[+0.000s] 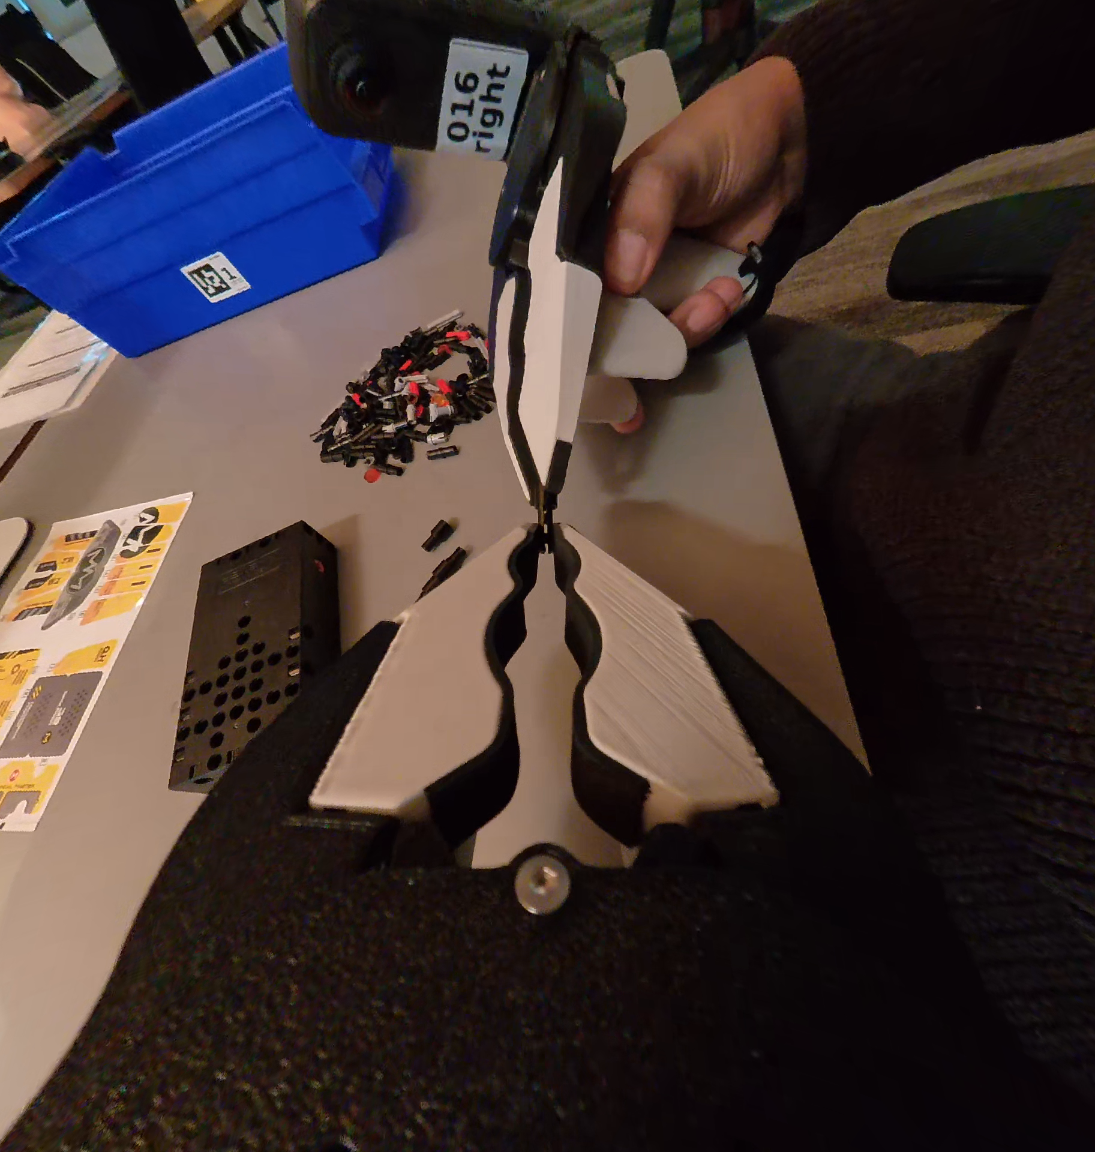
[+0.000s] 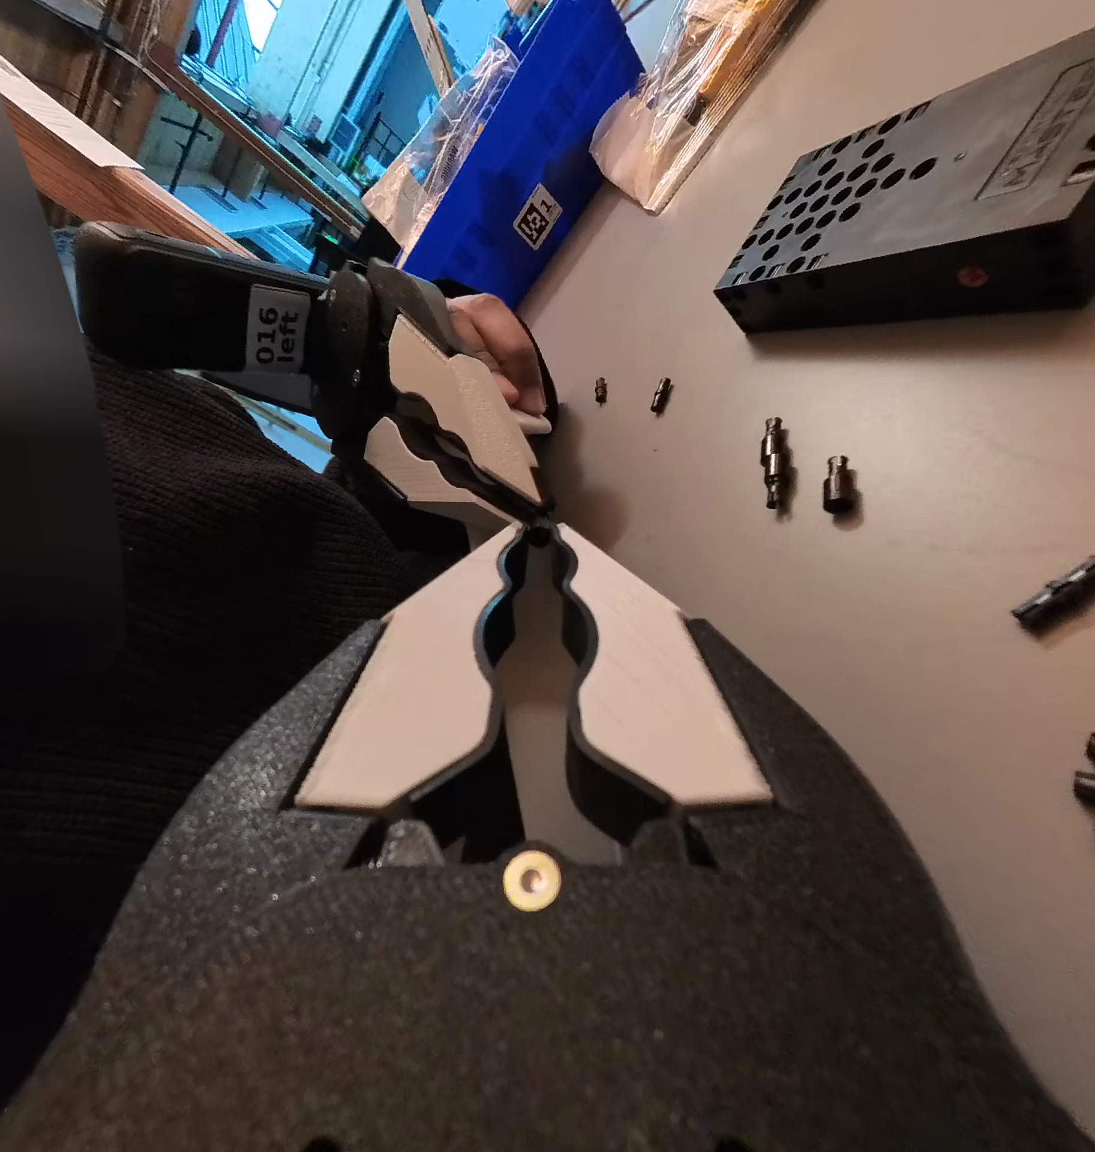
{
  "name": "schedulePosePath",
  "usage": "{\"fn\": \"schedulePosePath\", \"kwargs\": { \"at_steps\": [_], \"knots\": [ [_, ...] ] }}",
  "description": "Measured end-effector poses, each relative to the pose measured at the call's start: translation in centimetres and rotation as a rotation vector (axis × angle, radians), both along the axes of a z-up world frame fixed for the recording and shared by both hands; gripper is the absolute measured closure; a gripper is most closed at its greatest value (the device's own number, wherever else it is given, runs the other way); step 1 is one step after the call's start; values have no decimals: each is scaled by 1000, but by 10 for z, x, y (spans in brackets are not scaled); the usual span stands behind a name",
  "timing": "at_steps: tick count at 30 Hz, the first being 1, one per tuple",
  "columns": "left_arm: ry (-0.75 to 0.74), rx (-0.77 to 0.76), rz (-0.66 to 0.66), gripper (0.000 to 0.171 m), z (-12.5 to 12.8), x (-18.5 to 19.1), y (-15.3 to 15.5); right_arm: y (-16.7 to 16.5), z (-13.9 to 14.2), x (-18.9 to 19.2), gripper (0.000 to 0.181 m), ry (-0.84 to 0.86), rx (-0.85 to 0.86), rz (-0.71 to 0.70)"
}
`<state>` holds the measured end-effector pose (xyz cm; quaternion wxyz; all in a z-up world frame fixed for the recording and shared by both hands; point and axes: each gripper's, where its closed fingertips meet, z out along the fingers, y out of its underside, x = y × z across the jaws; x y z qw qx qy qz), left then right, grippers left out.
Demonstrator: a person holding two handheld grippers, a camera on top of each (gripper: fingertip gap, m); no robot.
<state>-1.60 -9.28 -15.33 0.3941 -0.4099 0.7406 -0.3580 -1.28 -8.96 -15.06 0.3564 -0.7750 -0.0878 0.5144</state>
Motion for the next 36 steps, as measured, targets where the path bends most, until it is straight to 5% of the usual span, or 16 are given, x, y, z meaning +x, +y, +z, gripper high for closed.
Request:
{"fn": "schedulePosePath", "kwargs": {
  "at_steps": [23, 36],
  "knots": [
    [150, 82, -44, 169, -27, 1, -8, -7, -26, -1, 175, -186, -57, 132],
    [43, -97, 66, 169, -1, 7, 14, 16, 1, 6, 175, -63, 48, -60]
  ]
}}
